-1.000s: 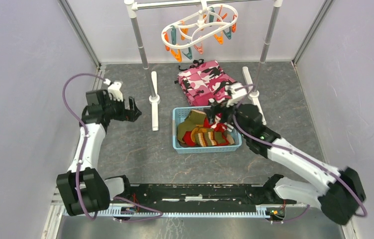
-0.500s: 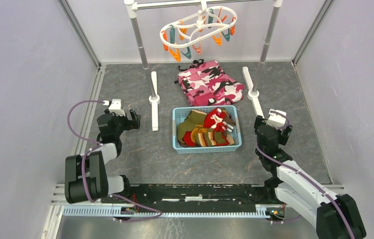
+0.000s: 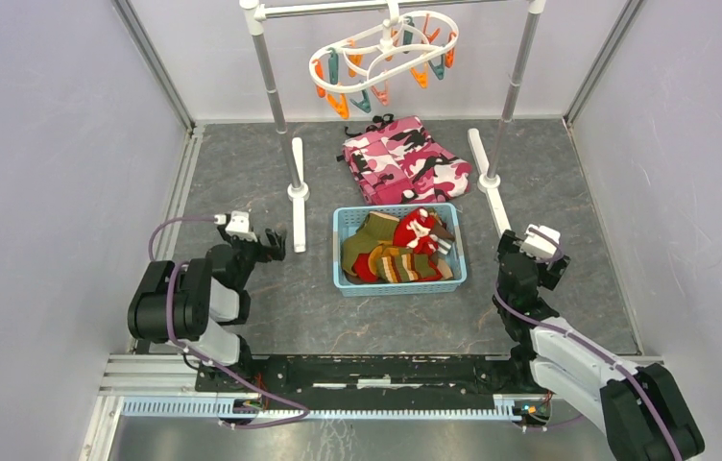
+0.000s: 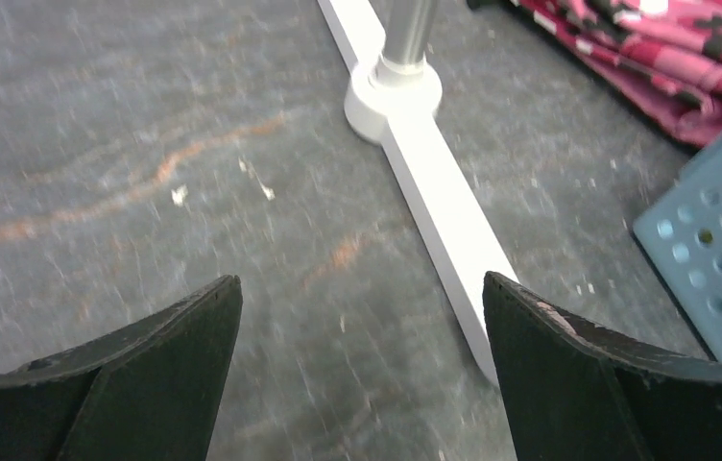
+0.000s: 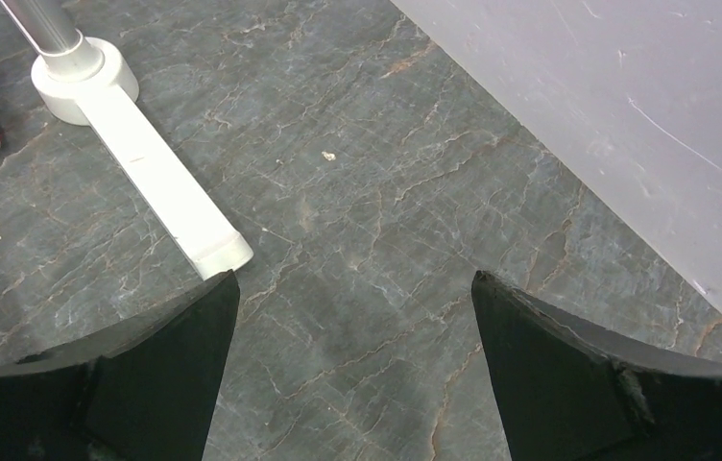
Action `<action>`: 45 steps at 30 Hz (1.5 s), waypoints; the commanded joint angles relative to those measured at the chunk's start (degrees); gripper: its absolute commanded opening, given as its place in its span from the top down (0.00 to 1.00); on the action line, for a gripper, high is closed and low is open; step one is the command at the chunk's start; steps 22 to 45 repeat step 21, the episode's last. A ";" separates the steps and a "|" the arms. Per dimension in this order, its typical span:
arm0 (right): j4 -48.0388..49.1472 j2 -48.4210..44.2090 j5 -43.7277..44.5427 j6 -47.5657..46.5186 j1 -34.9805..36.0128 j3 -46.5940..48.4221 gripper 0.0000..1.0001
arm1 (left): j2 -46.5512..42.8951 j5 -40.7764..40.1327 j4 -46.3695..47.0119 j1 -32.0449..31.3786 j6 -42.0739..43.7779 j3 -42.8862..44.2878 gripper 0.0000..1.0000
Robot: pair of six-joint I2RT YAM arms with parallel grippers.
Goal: Remove the socks clipped to the hanger
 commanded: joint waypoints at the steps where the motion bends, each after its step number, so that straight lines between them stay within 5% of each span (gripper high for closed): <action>1: 6.33 2.24 -0.44 0.06 -0.07 -0.76 0.02 | -0.90 -1.84 -5.55 -0.10 3.31 7.72 0.00; 45: 13.21 4.97 -5.46 -4.11 -0.05 -2.96 0.02 | -0.66 -1.29 -4.44 -0.08 3.83 7.51 0.00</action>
